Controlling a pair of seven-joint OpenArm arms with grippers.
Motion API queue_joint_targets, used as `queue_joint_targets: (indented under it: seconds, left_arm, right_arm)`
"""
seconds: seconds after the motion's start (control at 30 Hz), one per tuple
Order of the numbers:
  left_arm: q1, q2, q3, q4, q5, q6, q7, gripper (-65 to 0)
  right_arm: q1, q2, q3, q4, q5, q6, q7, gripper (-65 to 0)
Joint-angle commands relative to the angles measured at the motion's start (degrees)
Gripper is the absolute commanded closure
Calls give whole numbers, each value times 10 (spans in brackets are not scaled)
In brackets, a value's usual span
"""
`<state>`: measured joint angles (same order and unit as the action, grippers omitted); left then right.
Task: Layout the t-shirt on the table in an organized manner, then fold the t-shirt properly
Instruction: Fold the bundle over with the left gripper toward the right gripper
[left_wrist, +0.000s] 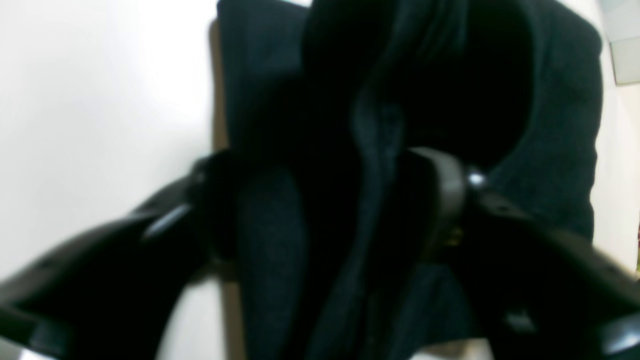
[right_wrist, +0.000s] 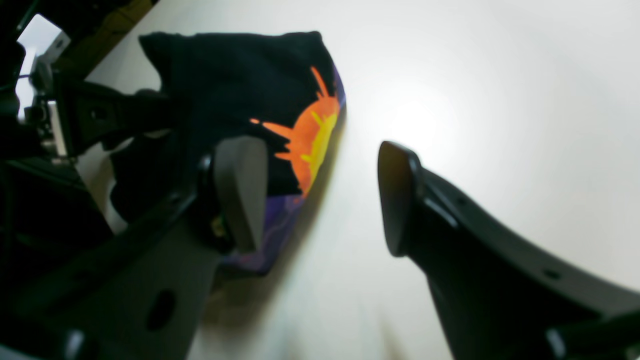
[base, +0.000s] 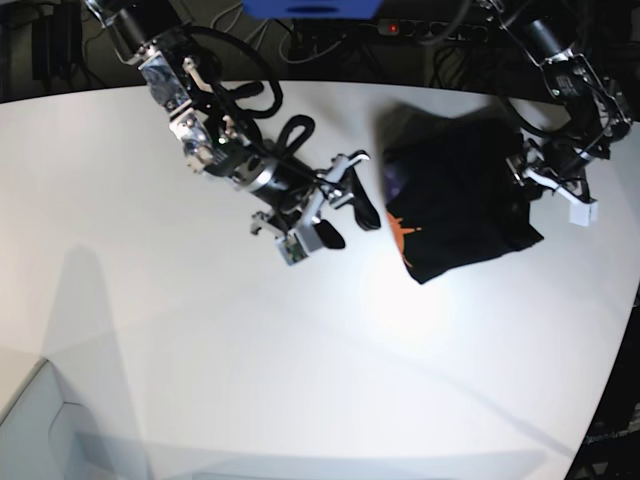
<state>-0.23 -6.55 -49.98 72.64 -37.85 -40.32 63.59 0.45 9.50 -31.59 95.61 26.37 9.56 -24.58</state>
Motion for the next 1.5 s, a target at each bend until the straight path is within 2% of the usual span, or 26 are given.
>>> queue_joint_targets:
  seconds: [0.0,0.13,0.17,0.27,0.33,0.4,0.53,0.67,0.73,0.83,1.0,1.2,1.3,1.47]
  left_arm:
    - [-1,-3,12,-5,15,3,20,-336]
    - [-2,-28,83,-48,15,3,-25,-21]
    - [-2,-38,113,-61,15,3,-41,0]
    - [-8,-69,200,-96,15,3,-79,-24]
    - [-22,-90,256,-111,15,3,-99,0]
    - [-35,-114,317,-116,15,3,-121,-2]
    - [-85,-160,423,-116,15,3,-146,-2]
    - [-141,-184,499,-117,16,3,-167,-2]
    - [-175,-184,537,-117,33,3,-176,-2]
    - [-214,-173,586,-117,98,3,-187,-2]
    - [-265,-111,676,-117,203,3,-193,-2]
    - [-301,-62,790,-118,280,3,-220,-2]
    - [-305,-40,807,-117,335,3,-225,-2]
    - [-305,-4,809,-117,456,3,-265,-2]
  right_arm:
    - [9,-2,2,9,8,6,16,-361]
    - [7,-2,3,10,8,6,16,-361]
    - [7,-2,3,10,8,6,16,-360]
    - [5,4,3,10,8,6,16,-360]
    - [5,14,3,10,8,6,16,-360]
    - [5,17,5,10,8,6,16,-360]
    - [-17,26,43,14,8,6,17,-360]
    - [-41,23,90,14,8,6,17,-360]
    - [-49,26,102,14,8,6,17,-360]
    - [-62,26,114,15,8,6,17,-360]
    - [-90,26,142,23,8,6,19,-359]
    - [-117,27,188,23,8,6,20,-359]
    - [-130,27,214,24,8,6,20,-359]
    - [-152,26,253,46,8,6,20,-359]
